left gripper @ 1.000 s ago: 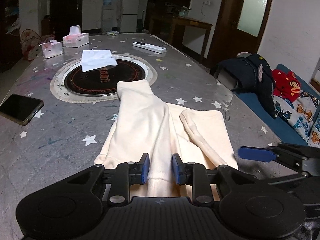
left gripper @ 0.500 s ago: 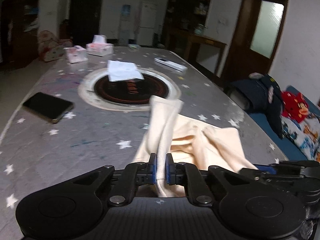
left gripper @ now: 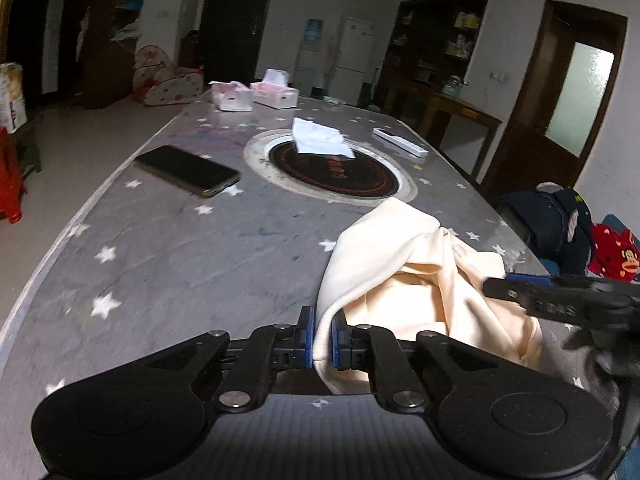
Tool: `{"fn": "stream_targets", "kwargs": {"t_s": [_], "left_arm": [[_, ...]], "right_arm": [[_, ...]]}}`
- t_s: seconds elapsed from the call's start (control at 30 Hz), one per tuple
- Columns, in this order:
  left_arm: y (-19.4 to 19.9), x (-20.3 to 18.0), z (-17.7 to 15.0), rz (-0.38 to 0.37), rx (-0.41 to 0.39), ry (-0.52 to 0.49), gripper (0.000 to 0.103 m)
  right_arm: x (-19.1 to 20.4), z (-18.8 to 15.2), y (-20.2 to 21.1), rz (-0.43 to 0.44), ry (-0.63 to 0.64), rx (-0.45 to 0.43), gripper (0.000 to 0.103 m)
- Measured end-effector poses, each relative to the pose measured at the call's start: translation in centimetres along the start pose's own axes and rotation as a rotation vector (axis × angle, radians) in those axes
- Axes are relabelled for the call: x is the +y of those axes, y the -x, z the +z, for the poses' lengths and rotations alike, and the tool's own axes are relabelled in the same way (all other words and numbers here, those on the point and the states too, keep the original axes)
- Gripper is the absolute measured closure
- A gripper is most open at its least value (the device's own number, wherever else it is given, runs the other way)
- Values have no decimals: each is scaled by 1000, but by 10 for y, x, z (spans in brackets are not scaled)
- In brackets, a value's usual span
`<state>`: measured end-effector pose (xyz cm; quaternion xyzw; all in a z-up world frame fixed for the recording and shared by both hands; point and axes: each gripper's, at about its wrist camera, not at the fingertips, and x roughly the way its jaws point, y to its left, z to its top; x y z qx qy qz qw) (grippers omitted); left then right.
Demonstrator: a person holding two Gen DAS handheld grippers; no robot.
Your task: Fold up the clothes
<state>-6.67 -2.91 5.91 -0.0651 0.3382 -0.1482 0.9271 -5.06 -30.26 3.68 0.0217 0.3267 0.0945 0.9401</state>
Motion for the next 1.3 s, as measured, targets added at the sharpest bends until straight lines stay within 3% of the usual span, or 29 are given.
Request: {"fn": "stream_targets", "kwargs": {"t_s": [0.33, 0.37, 0.43, 0.5, 0.63, 0.8, 0.93, 1.13, 1.23, 1.3], "left_arm": [[15, 11, -27, 17, 61, 35, 93], [14, 12, -26, 20, 64, 33, 91], [13, 13, -26, 27, 71, 31, 89], [13, 11, -22, 32, 66, 16, 82], [11, -5, -9, 25, 16, -65, 62], [-14, -21, -3, 26, 29, -152, 62], [-37, -34, 1, 26, 50, -219, 62], [-64, -46, 3, 38, 77, -310, 62], [-71, -46, 0, 54, 84, -345, 62], [-72, -42, 1, 61, 90, -333, 69]], "right_arm": [[33, 5, -50, 110, 21, 90, 60], [34, 4, -51, 111, 25, 93, 62], [37, 1, -53, 114, 32, 100, 75], [37, 1, -45, 122, 35, 86, 92], [29, 5, -19, 112, 20, 24, 94], [16, 6, 26, 86, 11, -68, 95], [-2, 2, 69, 39, -22, -140, 95], [-40, -18, 131, -108, -83, -224, 95], [-59, -39, 133, -184, -139, -164, 95], [-72, -52, 135, -234, -175, -122, 94]]}}
